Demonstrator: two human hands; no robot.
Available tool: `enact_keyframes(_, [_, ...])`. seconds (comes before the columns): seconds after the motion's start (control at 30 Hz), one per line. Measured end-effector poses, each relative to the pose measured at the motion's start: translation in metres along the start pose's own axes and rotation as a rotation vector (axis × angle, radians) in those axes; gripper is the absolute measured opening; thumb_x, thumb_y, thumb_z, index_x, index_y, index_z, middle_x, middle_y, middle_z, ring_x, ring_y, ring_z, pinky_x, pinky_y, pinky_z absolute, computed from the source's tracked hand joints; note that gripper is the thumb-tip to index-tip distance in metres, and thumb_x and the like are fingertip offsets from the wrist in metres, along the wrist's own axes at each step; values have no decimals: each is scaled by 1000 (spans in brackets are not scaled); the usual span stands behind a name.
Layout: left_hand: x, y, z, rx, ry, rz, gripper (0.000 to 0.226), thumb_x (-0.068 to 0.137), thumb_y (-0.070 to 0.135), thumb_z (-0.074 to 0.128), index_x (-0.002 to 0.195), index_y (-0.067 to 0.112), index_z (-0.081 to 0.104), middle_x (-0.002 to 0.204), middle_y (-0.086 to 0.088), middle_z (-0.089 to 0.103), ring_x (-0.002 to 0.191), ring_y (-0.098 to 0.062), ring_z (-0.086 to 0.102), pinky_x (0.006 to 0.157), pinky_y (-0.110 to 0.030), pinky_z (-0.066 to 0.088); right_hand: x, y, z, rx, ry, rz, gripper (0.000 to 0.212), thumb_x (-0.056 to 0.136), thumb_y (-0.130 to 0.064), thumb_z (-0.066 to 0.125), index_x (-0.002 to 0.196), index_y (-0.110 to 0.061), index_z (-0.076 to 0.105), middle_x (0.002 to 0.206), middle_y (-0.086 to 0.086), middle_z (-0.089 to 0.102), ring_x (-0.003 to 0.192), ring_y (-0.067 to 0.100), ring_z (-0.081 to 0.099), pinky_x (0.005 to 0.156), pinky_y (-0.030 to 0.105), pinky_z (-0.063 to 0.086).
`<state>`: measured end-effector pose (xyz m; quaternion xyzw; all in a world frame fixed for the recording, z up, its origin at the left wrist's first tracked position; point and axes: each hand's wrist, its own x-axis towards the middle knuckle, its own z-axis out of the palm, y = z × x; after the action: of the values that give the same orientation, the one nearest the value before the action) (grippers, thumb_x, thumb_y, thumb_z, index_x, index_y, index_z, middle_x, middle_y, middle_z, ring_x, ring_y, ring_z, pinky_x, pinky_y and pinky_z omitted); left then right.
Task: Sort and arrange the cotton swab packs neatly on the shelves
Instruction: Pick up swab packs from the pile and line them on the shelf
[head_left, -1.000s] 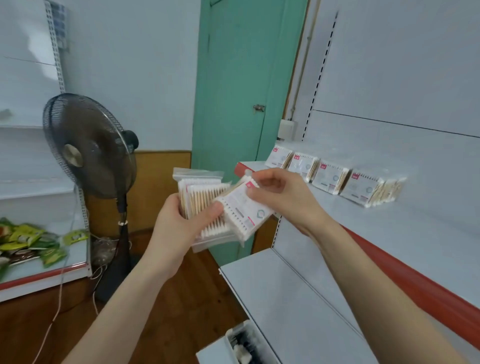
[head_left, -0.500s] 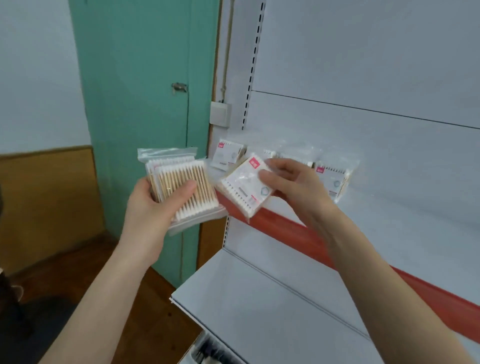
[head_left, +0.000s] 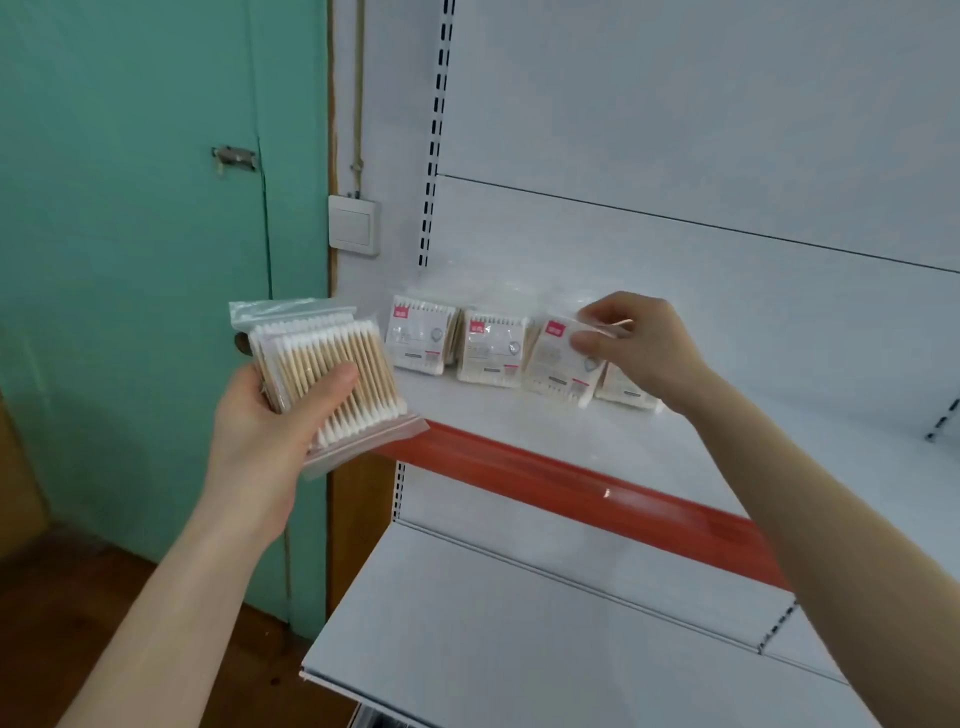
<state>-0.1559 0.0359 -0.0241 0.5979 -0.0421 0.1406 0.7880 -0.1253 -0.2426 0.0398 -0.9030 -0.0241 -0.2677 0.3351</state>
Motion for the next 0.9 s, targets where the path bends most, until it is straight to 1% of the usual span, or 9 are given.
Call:
enact_keyframes(0.13, [5,-1,-5,-10,0,-3,45,58,32,68,101,21,58,96,5,67,87,-8,66,67,-21,48,20,-21,34,-91,-71,-101,26,81,-18,70,106,-9,66,102,-2,64,96,9,55,74,15,35])
enact_keyframes(0.27, [10,-1,-4,-13,-4,-5,52,57,32,68,105,17,58,99,1,68,90,-12,67,69,-23,49,34,-23,63,-256,-85,-128,30,84,-27,66,110,-12,63,113,2,64,111,18,52,81,24,37])
enact_keyframes(0.47, [14,-7,4,-7,-27,-18,59,57,32,70,112,14,58,100,1,69,89,-12,68,69,-23,51,35,-19,69,-470,-55,-244,38,87,-36,61,117,-13,57,114,5,59,113,22,46,85,29,38])
enact_keyframes(0.53, [16,-8,8,-21,-48,-20,56,58,30,70,110,15,58,96,3,70,82,-7,69,62,-18,53,34,-22,63,-394,-30,-236,42,86,-37,62,119,-13,55,114,3,59,110,20,48,82,26,37])
enact_keyframes(0.63, [17,-8,18,-39,-94,-27,52,57,28,72,106,16,59,91,4,70,77,-5,69,56,-14,52,22,-37,46,17,64,-176,32,86,-32,64,111,-13,60,97,-2,63,91,10,56,72,11,41])
enact_keyframes(0.67, [17,-8,23,-46,-110,-23,51,57,27,72,105,16,59,88,5,71,77,-6,69,57,-15,53,16,-43,38,140,42,-157,26,85,-30,64,105,-14,62,90,-4,64,83,10,59,69,12,44])
enact_keyframes(0.77, [17,-10,42,-83,-137,-3,51,57,26,72,105,15,59,87,5,72,82,-10,70,64,-20,56,-6,-55,22,268,-189,-88,20,84,-34,64,95,-18,62,78,2,70,74,20,67,66,34,53])
enact_keyframes(0.83, [17,-11,56,-116,-137,-7,62,53,33,75,110,15,58,93,2,72,88,-15,70,73,-30,57,-20,-54,24,304,-324,-33,29,80,-37,66,101,-20,59,73,-1,70,69,14,67,65,31,51])
enact_keyframes(0.9, [15,-10,69,-125,-156,-16,74,47,44,76,113,14,57,99,-1,71,91,-17,69,80,-37,55,-29,-48,27,330,-311,-31,32,77,-33,70,103,-22,56,65,-5,67,60,8,60,65,27,49])
